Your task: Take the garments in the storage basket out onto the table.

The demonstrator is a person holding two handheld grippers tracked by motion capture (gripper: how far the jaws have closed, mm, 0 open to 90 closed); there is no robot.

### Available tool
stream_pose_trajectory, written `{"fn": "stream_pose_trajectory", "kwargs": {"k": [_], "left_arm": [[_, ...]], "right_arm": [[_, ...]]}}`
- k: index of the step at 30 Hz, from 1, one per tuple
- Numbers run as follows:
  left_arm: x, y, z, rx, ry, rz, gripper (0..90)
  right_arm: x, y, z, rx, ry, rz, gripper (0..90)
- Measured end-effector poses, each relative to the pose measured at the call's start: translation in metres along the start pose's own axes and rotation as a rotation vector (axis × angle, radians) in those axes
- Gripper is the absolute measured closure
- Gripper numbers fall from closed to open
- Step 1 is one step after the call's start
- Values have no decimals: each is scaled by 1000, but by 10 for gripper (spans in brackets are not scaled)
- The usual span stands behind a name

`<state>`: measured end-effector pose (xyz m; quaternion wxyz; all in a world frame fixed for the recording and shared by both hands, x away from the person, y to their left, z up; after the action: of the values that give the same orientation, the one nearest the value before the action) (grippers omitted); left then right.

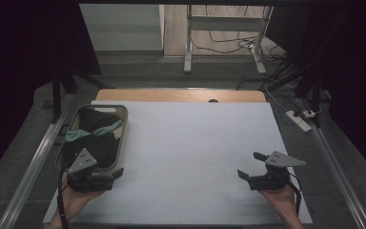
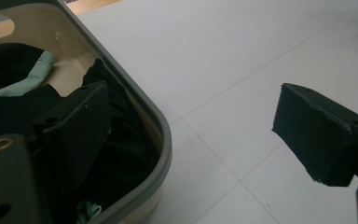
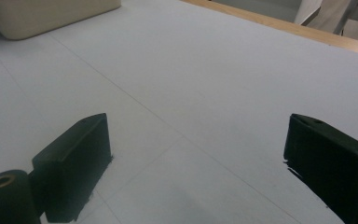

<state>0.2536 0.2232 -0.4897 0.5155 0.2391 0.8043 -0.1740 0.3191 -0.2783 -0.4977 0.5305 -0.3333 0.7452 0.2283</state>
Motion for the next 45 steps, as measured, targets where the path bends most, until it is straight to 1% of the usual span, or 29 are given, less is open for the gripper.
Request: {"fn": "stream_pose_trajectory", "kwargs": {"k": [3, 5, 8, 14, 20, 28, 34, 45], "left_arm": [[-1, 0, 0, -7, 0, 14, 119], [-2, 0, -1, -10, -1, 13, 120], [-3, -1, -2, -4, -3, 6, 122], [-7, -3, -3, 7, -7, 15, 122], [-14, -6, -4, 18, -14, 22, 123], [-24, -7, -7, 19, -19, 24, 124], [-30, -5, -9, 20, -22, 14, 124], [-35, 2, -10, 14, -17, 4, 125]], "right_arm": [[1, -1, 1, -2, 8, 4, 65], [1, 0, 2, 0, 5, 5, 65], [1, 1, 1, 1, 7, 6, 66], [0, 0, 1, 2, 1, 7, 67], [1, 0, 3, -6, 2, 21, 67], [2, 0, 4, -10, 15, 18, 68], [2, 0, 5, -7, 16, 19, 69], [3, 0, 6, -8, 27, 19, 69]]}}
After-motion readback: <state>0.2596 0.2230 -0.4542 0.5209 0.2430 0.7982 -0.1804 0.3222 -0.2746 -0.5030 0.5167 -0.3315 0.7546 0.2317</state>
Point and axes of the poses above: each handheld gripper's, and its own axes: z roughly forward along the jaws, x roughly out of its underside, y roughly to its left, the point moved 4 cm from there along z, roughly forward along the jaws, and after that the axes turned 9 degrees about -y, right-handed, at the moved point
